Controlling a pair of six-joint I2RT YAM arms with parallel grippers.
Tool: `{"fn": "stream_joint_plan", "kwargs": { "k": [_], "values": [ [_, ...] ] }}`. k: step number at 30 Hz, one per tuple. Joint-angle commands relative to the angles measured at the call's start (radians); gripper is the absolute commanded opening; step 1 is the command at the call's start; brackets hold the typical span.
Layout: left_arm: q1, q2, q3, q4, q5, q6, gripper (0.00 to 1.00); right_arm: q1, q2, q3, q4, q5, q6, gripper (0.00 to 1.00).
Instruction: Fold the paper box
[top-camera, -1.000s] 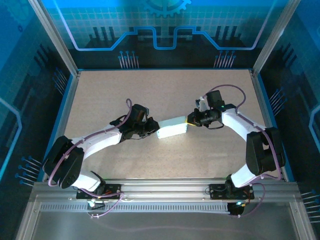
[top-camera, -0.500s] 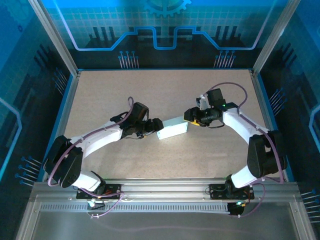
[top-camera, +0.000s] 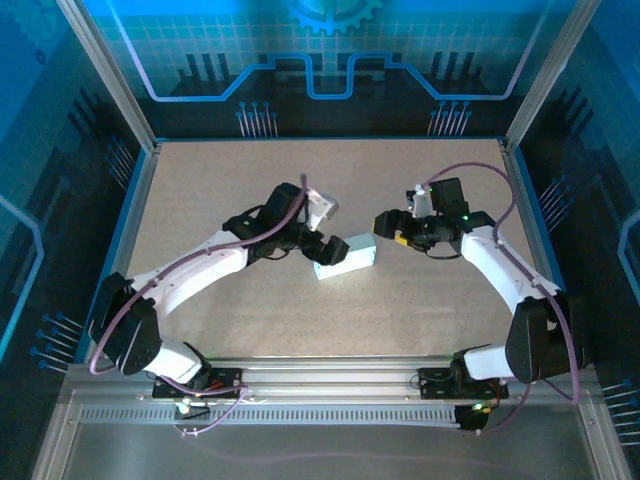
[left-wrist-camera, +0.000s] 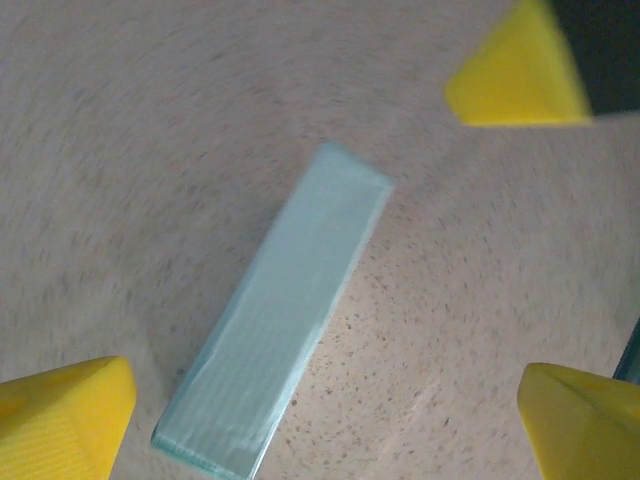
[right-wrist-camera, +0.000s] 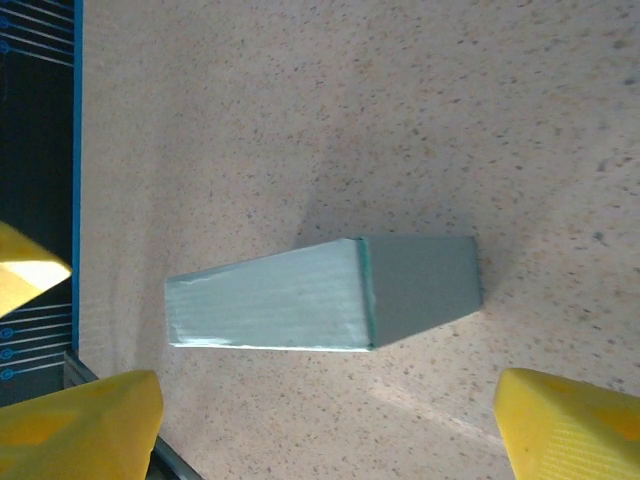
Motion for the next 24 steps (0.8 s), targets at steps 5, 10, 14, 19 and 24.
{"fn": "stream_joint_plan", "kwargs": {
  "k": [5,10,14,19,24],
  "values": [
    [-0.015,0.168,0.193,-0.17,0.053,0.507,0.99,-0.072,-0.069,-0.038,-0.053,-0.01,-0.037,0.87],
    [-0.016,0.278,0.305,-0.268,0.039,0.586,0.97,-0.114,-0.106,-0.067,-0.06,-0.018,-0.038,0.87],
    [-0.015,0.364,0.398,-0.372,0.045,0.599,0.93,-0.127,-0.118,-0.08,-0.063,-0.017,-0.041,0.87],
    [-0.016,0.454,0.501,-0.495,0.041,0.603,0.75,-0.136,-0.127,-0.087,-0.063,-0.023,-0.048,0.85],
    [-0.018,0.519,0.573,-0.574,0.015,0.618,0.67,-0.148,-0.132,-0.085,-0.086,-0.032,-0.07,0.85]
  ]
}}
